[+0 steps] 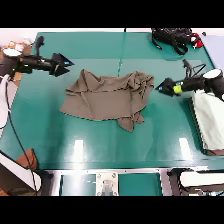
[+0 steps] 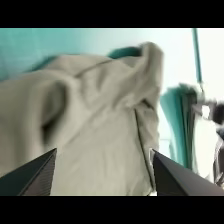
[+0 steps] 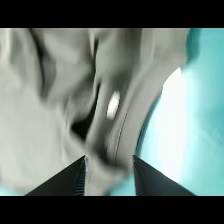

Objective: Fold the shirts.

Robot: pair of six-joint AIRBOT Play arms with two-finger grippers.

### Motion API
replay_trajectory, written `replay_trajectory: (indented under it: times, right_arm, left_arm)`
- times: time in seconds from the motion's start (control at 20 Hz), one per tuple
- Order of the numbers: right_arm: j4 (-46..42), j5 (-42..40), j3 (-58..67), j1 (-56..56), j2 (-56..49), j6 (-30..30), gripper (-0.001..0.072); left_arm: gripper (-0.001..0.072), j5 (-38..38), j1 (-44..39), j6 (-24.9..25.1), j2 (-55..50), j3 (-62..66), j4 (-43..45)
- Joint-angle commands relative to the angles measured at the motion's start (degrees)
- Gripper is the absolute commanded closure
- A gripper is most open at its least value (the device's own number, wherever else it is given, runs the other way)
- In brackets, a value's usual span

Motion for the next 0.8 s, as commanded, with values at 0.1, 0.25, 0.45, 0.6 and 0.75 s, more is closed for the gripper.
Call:
replay_trajectory:
  times: [0.1, 0.25, 0.45, 0.6, 0.75]
  right_arm:
    - [-0.1, -0.9, -19.8, 9.8, 8.8, -1.3, 0.0278]
    - [-0.1, -8.6, -22.8, 18.3, 8.6, -0.1, 0.0278]
    - [0.0, -13.8, -22.7, 23.2, 8.0, 2.0, 0.0278]
    - [-0.1, -12.6, -22.7, 23.3, 8.0, 2.0, 0.0320]
    - [-0.1, -12.5, -22.6, 22.5, 8.2, 2.2, 0.0683]
  left_arm:
    - [0.0060, -13.6, 3.3, -7.0, -0.2, 1.0, 17.7]
    - [0.0061, -16.1, 3.5, -8.2, -0.2, -0.3, 26.3]
    - [0.0061, -16.5, 3.5, -9.0, -0.2, -3.1, 29.3]
    - [0.0061, -16.6, 3.5, -9.0, -0.2, -4.7, 31.6]
    - [0.0061, -16.5, 3.5, -9.0, -0.2, -6.3, 32.2]
